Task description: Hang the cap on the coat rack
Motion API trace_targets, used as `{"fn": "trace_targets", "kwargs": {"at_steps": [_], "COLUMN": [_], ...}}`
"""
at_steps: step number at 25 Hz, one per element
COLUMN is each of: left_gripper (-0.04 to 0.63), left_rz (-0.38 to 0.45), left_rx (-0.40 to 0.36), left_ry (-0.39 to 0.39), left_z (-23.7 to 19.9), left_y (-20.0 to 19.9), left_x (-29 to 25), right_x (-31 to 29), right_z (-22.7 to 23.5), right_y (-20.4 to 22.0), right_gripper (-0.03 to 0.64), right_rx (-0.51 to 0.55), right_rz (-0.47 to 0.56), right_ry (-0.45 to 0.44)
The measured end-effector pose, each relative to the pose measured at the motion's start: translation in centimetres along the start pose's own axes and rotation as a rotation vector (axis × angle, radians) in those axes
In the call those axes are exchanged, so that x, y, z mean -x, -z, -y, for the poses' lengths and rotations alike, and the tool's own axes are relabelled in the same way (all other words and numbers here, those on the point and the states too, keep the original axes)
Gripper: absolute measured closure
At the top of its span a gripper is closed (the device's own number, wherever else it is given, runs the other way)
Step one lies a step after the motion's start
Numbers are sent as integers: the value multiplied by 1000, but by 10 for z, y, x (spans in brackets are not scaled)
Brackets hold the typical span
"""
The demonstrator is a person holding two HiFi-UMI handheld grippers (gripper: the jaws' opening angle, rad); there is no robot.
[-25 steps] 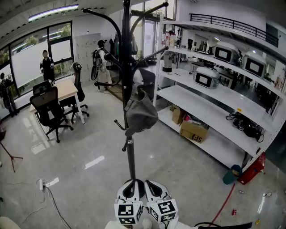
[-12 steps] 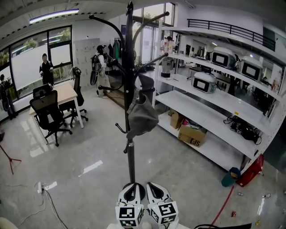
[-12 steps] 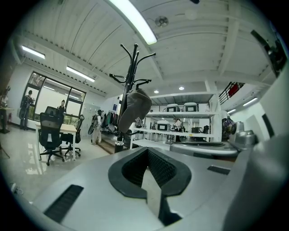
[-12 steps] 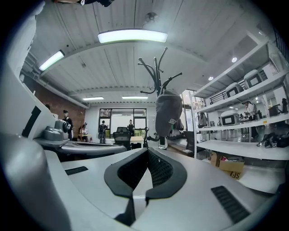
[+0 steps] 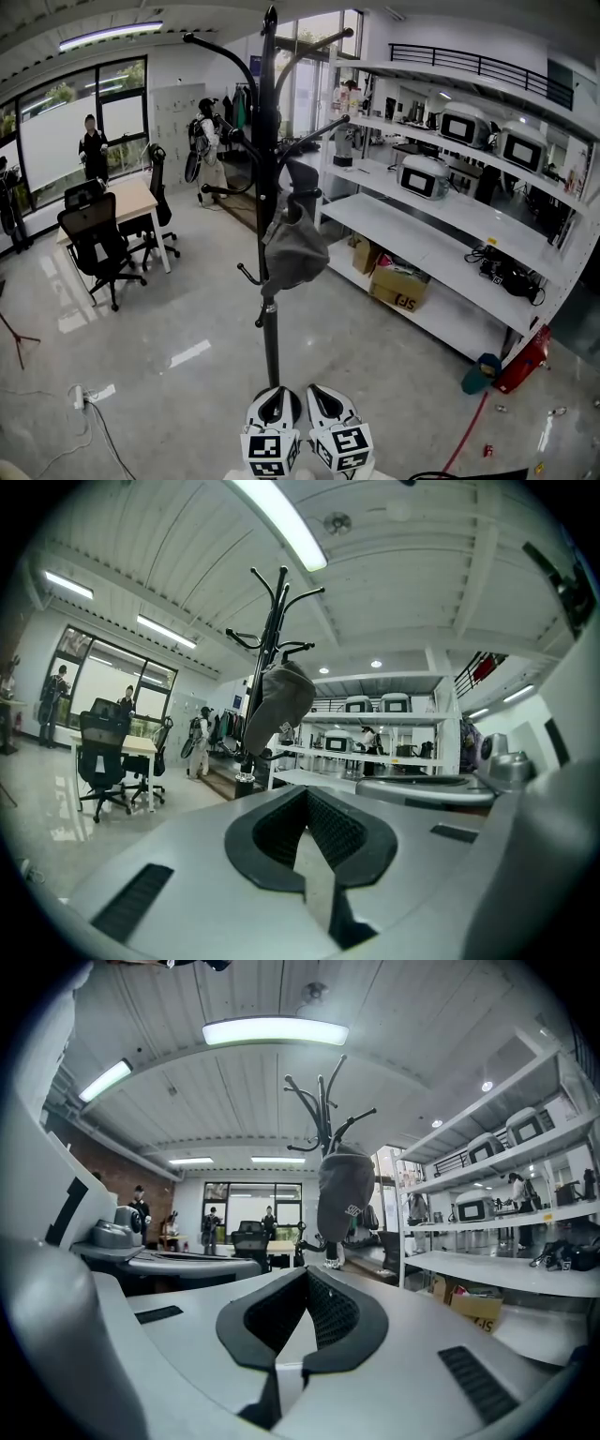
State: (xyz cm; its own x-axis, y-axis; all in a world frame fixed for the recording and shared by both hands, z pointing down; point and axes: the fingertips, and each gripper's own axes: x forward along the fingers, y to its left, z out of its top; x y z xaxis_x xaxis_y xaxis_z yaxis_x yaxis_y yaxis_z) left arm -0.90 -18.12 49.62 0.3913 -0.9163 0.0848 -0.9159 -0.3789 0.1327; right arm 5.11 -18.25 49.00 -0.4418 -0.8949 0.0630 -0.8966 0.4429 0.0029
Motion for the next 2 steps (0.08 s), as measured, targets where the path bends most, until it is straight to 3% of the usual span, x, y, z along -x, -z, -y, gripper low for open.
{"fn": "trace_targets", "kwargs": {"at_steps": [2], "left_gripper": [594], "left_rz": [-1], "left_rx": [-1], "left_ry": [5], "left_z": [0], "left_y": [1], "left_x": [-2], "right_x": [-2], "right_z": [1], "right_y": [1], "right_gripper": [606], "right_rx": [3], "right_rz": [-3], "right_ry": [3]}}
